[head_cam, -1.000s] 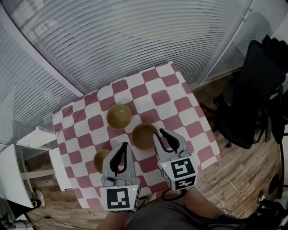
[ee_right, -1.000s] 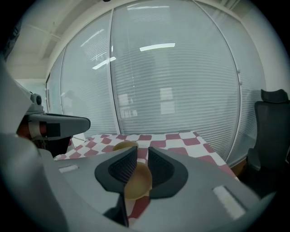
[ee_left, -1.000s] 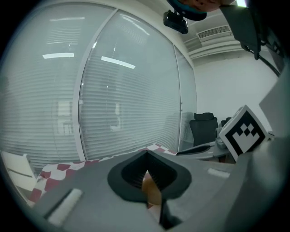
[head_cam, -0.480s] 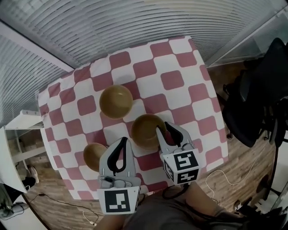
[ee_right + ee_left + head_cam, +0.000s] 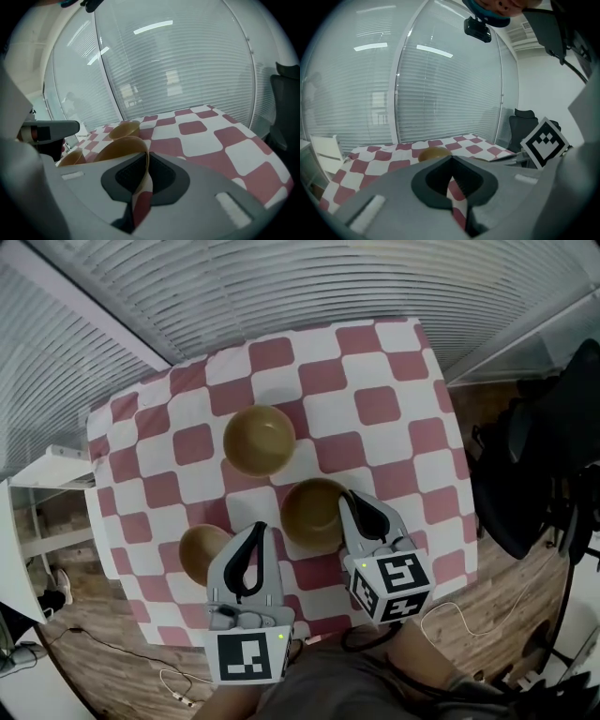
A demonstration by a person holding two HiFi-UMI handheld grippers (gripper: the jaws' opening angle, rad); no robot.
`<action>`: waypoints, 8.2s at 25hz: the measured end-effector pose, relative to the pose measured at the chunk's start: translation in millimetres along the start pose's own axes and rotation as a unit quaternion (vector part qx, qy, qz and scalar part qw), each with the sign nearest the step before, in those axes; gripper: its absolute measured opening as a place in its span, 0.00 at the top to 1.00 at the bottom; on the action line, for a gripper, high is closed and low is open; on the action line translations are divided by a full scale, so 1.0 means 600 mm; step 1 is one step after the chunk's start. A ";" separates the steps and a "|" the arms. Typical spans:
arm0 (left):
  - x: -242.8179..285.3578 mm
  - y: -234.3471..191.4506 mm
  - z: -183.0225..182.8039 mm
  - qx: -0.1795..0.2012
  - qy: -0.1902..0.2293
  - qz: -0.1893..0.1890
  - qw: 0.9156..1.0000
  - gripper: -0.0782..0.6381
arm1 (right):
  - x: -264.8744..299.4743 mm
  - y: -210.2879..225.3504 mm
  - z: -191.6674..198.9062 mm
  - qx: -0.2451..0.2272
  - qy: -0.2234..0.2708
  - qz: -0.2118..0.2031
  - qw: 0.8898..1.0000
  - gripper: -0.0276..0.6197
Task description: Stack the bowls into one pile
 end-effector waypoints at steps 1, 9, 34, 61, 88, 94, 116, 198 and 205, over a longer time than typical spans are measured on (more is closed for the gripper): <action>-0.008 -0.004 -0.003 -0.002 0.004 -0.005 1.000 0.89 | -0.003 -0.005 -0.005 0.000 0.003 -0.004 1.000 0.89; -0.112 -0.058 -0.037 -0.015 0.056 -0.065 0.996 0.89 | -0.031 -0.103 -0.071 -0.045 0.034 -0.053 0.997 0.89; -0.227 -0.190 0.050 -0.095 0.048 -0.172 0.979 0.89 | 0.060 -0.305 -0.008 -0.150 -0.050 -0.145 0.977 0.89; -0.257 -0.197 0.071 -0.099 0.050 -0.158 0.981 0.89 | 0.030 -0.328 -0.025 -0.213 0.010 -0.103 0.972 0.79; -0.437 -0.048 -0.038 0.055 0.189 0.017 0.980 0.89 | -0.319 -0.356 -0.030 -0.132 0.191 0.032 0.972 0.92; -0.379 -0.025 -0.040 0.064 0.177 0.024 0.982 0.89 | -0.297 -0.308 -0.036 -0.122 0.185 0.032 0.975 0.92; -0.132 -0.080 -0.128 0.025 0.114 -0.027 0.993 0.89 | -0.070 -0.148 -0.235 -0.112 0.104 0.002 0.988 0.91; -0.333 -0.194 0.027 -0.052 0.100 -0.119 0.987 0.89 | -0.011 -0.317 -0.068 -0.077 0.009 -0.079 0.994 0.89; -0.315 -0.195 0.071 -0.068 0.065 -0.120 0.988 0.89 | 0.025 -0.310 -0.002 -0.080 -0.032 -0.078 0.993 0.89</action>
Point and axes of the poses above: the fingertips, and each gripper's own axes: x forward along the fingers, y to its right, z out of its underside, the point moved 4 cm from there along -x, backward along the fingers, and after that the axes turned 6 degrees about -y, right-handed, at the moved point
